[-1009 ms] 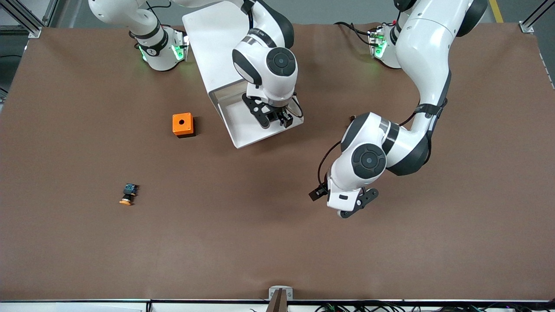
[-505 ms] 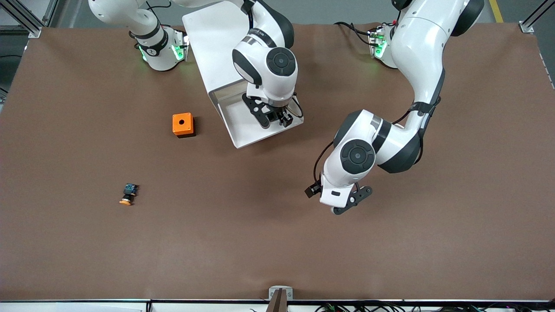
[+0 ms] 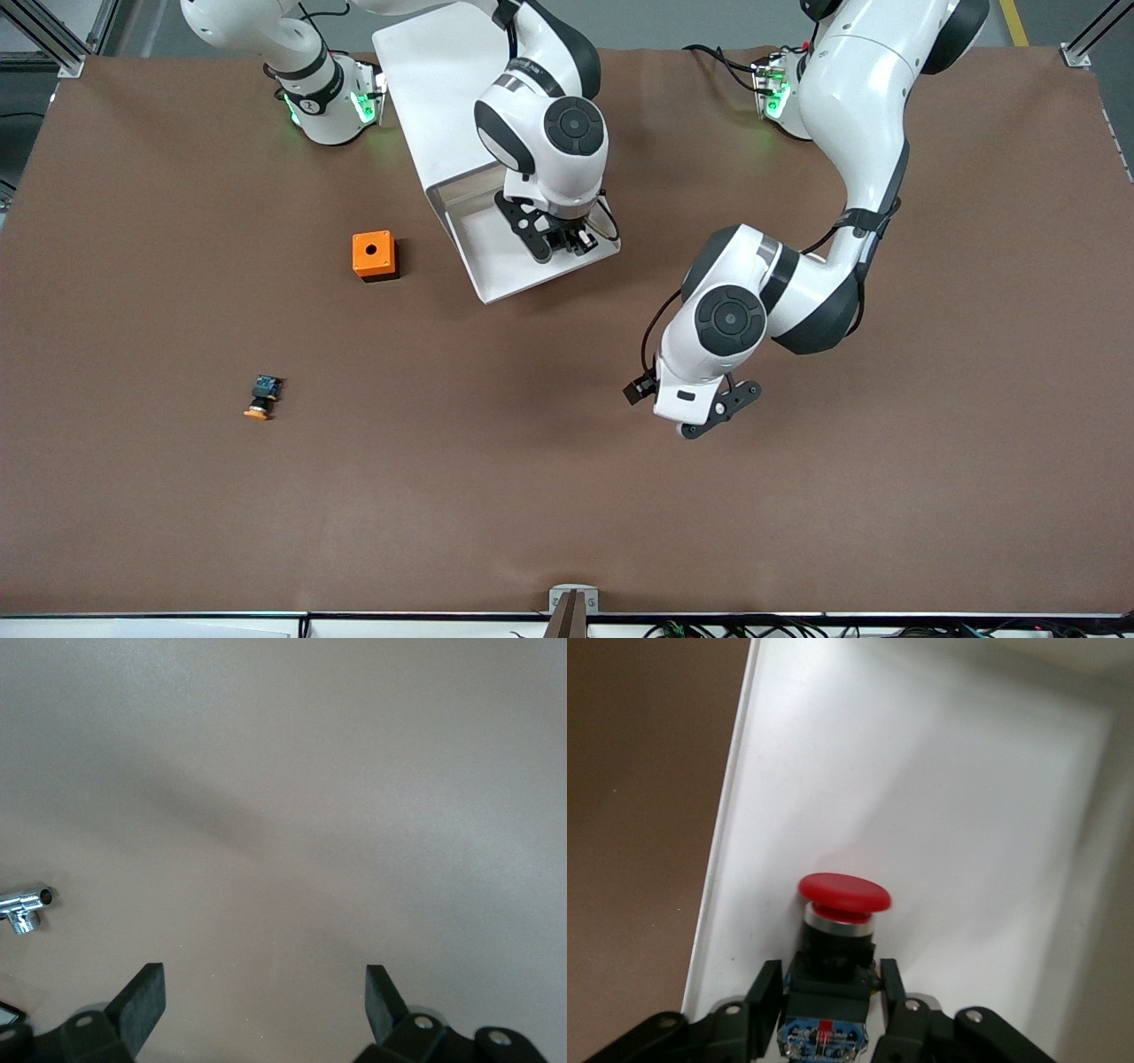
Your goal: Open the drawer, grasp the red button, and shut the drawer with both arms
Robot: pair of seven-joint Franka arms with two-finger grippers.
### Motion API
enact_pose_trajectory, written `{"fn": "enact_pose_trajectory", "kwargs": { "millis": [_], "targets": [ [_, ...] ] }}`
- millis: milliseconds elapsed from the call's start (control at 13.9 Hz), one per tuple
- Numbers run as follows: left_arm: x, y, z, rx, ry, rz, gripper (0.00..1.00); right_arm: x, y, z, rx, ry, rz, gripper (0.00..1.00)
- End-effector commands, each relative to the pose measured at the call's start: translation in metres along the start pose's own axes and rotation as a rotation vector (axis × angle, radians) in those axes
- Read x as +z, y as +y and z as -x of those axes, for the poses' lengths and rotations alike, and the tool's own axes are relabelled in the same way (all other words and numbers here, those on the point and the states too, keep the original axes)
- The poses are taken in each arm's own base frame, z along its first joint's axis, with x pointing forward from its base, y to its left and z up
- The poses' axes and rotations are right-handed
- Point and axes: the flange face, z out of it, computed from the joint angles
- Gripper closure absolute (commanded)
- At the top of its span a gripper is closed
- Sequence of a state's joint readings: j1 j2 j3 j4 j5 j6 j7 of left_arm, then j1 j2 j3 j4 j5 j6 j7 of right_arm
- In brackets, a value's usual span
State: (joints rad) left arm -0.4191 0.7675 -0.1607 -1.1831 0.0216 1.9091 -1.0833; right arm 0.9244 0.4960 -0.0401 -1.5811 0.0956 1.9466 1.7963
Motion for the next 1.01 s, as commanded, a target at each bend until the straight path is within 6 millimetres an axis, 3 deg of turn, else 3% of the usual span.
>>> {"fn": "enact_pose_trajectory", "kwargs": {
  "millis": [0,216,361,649,937],
  "targets": [
    [-0.001,-0.002,0.001,0.004,0.029,-0.014,0.01,-0.005,0.0,-0.003,0.017,-0.015,0.001,0.97],
    [0.0,-0.002,0.001,0.008,0.028,-0.015,0.01,-0.017,-0.003,-0.026,0.038,-0.022,0.003,1.0],
    [0.0,-0.002,0.001,0.008,0.028,-0.015,0.01,-0.037,-0.002,-0.041,0.007,-0.045,0.028,1.0],
    [0.001,0.001,0.008,0.021,0.029,-0.017,0.01,-0.09,0.008,-0.108,-0.062,-0.114,0.068,1.0],
    [0.007,0.014,0.037,0.061,0.027,-0.026,0.01,-0.144,0.032,-0.183,-0.213,-0.139,0.075,1.0]
  ]
}}
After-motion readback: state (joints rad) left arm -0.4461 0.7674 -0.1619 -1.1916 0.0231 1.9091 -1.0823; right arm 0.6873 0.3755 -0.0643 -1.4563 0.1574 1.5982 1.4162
